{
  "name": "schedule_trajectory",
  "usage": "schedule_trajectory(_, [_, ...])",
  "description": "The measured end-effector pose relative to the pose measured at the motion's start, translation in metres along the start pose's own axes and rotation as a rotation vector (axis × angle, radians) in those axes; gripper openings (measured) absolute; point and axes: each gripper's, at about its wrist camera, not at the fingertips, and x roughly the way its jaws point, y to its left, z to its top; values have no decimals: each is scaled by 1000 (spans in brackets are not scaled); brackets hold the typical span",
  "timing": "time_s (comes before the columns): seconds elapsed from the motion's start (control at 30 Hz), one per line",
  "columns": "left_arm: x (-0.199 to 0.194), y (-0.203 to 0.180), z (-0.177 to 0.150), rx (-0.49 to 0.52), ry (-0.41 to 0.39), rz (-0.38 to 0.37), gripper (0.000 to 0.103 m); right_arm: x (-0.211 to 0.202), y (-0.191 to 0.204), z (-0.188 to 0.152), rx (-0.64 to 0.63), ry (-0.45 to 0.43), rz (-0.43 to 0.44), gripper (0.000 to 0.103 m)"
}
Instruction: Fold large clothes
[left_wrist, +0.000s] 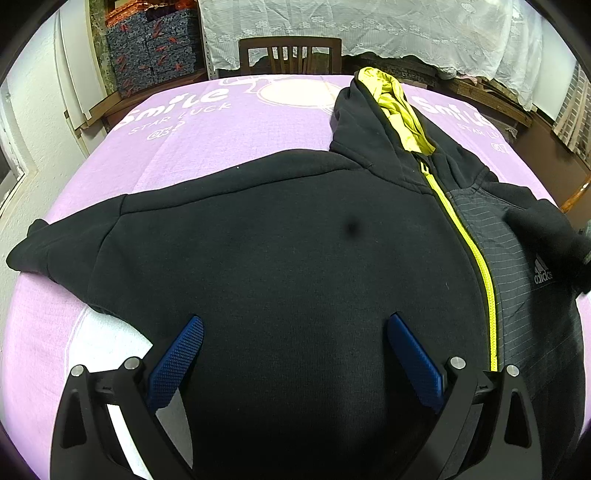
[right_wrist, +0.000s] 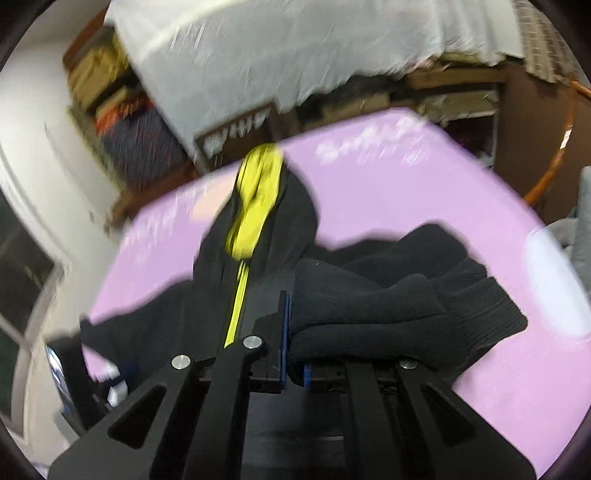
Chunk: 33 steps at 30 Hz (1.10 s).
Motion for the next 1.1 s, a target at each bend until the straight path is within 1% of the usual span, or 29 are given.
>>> schedule_trajectory(0.03, [0, 0, 0, 0, 0, 0, 100, 11, 4, -7, -13, 46, -6, 9])
schedule_trajectory(0.07, [0, 0, 0, 1, 0, -1, 100, 20, 6, -12, -23, 83, -10, 12])
schedule_trajectory(0.1, [0, 0, 0, 2, 0, -1, 100, 32, 8, -20, -41, 141, -22, 20])
schedule_trajectory(0.13, [1, -1, 0, 4, 0, -2, 100, 35, 7, -24, -52, 162, -26, 23])
schedule_trajectory(0.17, [1, -2, 0, 6, 0, -3, 100, 37, 7, -27, -63, 179, -19, 30])
schedule_trajectory(0.23, [1, -2, 0, 5, 0, -2, 100, 28, 6, -32, -71, 198, 20, 38])
schedule_trajectory(0.27, [1, -2, 0, 6, 0, -2, 100, 18, 1, -35, -52, 219, 64, 46])
schedule_trajectory(0.3, [1, -2, 0, 6, 0, -1, 100, 9, -3, -38, -36, 229, 99, 51])
schedule_trajectory(0.4, [1, -3, -1, 12, 1, -2, 100, -26, -19, -50, -9, 235, 195, 52])
schedule_trajectory(0.47, [0, -3, -2, 25, 2, -4, 100, -50, -32, -54, 0, 204, 224, 52])
schedule_trajectory(0.53, [-7, -7, -5, 61, -15, -8, 99, -77, -54, -58, 31, 135, 230, 52])
schedule_trajectory(0.6, [-18, -20, -9, 121, -65, 38, 99, -97, -74, -54, 65, 61, 202, 51])
schedule_trajectory(0.63, [-28, -37, -13, 185, -103, 67, 99, -106, -85, -53, 79, 23, 168, 50])
schedule_trajectory(0.7, [-41, -68, -19, 291, -131, 63, 99, -118, -107, -44, 103, -39, 86, 39])
schedule_trajectory(0.77, [-54, -99, -22, 370, -155, 56, 99, -118, -121, -33, 139, -58, 62, 34])
schedule_trajectory(0.83, [-63, -129, -23, 436, -176, 42, 100, -115, -141, -26, 219, -72, 75, 34])
schedule_trajectory(0.9, [-67, -161, -25, 516, -195, 33, 100, -107, -155, -20, 284, -80, 115, 34])
schedule_trajectory(0.93, [-65, -174, -28, 545, -200, 38, 100, -102, -158, -19, 297, -81, 126, 34])
schedule_trajectory(1.0, [-61, -200, -32, 614, -207, 47, 100, -94, -166, -15, 335, -91, 174, 34])
schedule_trajectory(1.1, [-53, -228, -37, 691, -213, 52, 100, -92, -180, -13, 358, -129, 225, 34])
